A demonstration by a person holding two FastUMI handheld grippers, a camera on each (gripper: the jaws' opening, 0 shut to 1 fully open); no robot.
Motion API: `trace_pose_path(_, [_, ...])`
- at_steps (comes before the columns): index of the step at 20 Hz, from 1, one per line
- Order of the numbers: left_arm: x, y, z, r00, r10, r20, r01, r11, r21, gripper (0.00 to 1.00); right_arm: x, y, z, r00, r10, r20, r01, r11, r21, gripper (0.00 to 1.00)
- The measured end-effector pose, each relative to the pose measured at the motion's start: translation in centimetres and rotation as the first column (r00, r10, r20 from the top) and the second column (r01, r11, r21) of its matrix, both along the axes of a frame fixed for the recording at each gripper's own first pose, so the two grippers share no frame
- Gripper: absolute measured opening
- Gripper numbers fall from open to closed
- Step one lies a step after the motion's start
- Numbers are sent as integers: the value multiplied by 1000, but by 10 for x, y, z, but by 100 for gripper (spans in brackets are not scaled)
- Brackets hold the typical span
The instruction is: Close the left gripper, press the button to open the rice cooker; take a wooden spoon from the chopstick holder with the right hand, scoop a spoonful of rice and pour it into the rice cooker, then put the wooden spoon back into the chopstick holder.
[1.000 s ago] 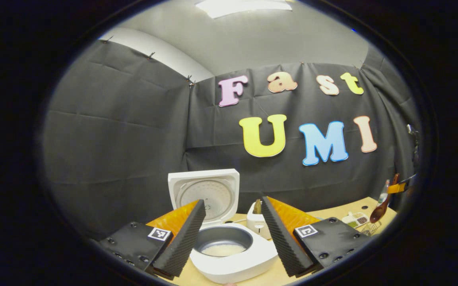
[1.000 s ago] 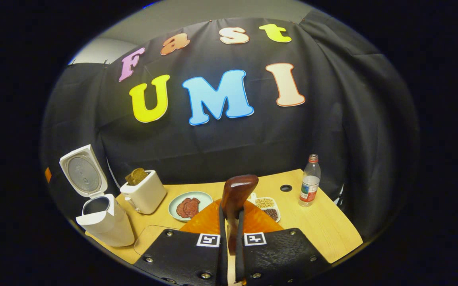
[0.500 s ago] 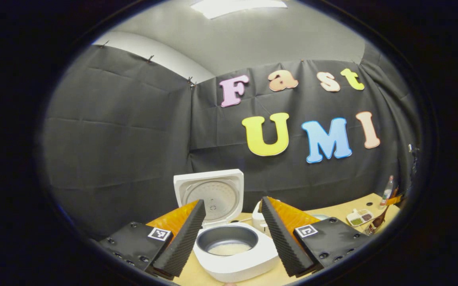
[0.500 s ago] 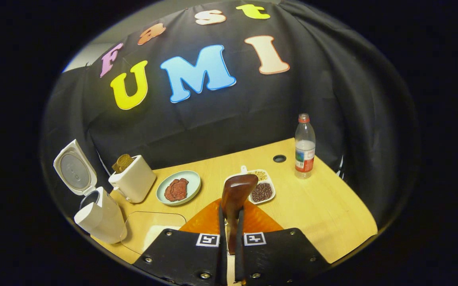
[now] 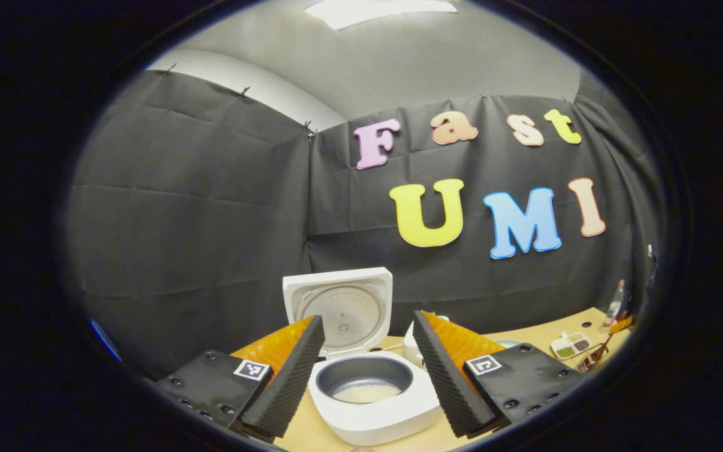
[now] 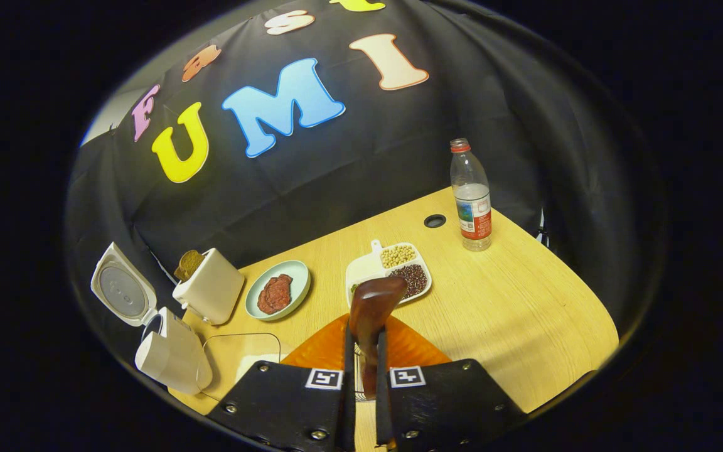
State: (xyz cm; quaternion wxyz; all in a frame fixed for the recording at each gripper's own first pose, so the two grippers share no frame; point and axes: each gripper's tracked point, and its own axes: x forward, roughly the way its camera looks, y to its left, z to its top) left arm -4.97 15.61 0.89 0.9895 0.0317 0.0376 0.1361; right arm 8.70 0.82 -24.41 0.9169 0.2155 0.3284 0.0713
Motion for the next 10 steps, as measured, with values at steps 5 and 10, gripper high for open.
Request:
trace_pose_path(5, [9, 0, 5, 1000, 6, 11, -6, 1000, 3, 98, -1, -35, 30, 993, -30, 112, 50, 982, -181, 63])
trace_pose_path(10, [27, 12, 13, 999, 36, 13, -36, 999, 12, 100, -5, -74, 81, 968, -69, 241, 148, 933, -328, 100])
